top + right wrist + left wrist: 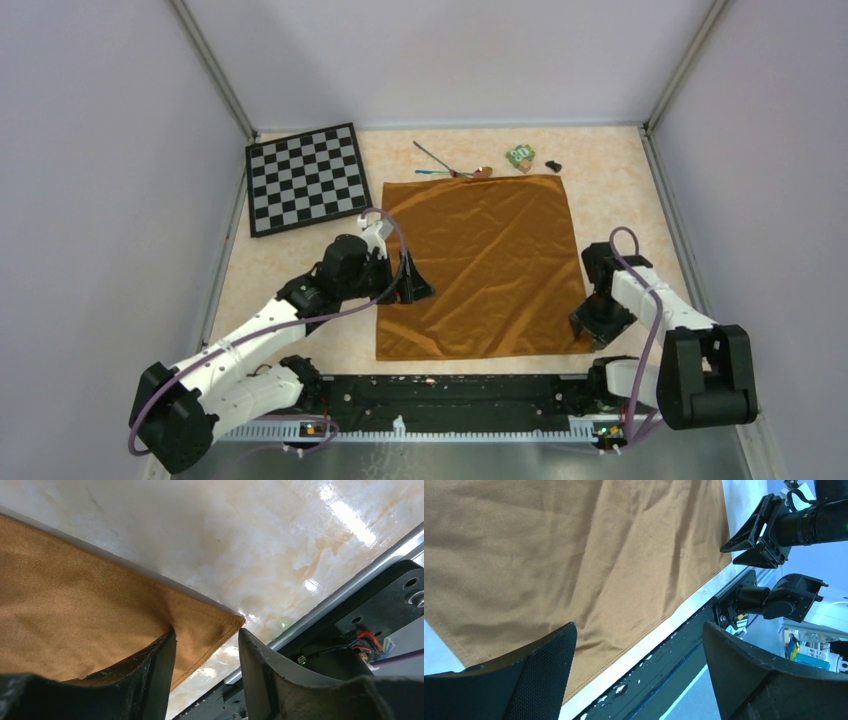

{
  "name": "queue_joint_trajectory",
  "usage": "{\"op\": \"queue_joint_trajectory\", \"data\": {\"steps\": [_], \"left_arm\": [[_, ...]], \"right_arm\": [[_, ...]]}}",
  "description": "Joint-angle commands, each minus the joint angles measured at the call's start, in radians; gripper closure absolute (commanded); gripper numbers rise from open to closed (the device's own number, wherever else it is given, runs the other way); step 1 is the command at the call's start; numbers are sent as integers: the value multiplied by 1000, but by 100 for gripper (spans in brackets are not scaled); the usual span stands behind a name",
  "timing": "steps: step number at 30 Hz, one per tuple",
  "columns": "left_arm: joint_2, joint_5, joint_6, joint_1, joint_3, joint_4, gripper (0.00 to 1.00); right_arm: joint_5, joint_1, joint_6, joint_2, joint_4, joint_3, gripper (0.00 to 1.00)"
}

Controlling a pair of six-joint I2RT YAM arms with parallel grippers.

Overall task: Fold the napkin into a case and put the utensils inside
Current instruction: Pick up the flattened napkin from the center of the board.

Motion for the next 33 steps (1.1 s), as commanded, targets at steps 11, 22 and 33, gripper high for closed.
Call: {"op": "queue_joint_trajectory", "data": {"steps": [11,22,33], "left_arm": [[101,-127,-183,5,53,-171,1],[93,-165,-362,4,37,-293,1],[78,-143,-355,4,41,-245,1]], "right_arm": [[-11,-9,46,-140,212,-146,82],[21,-9,-18,-257,193,-118,100],[62,-9,-64,-228,37,25,54]]}}
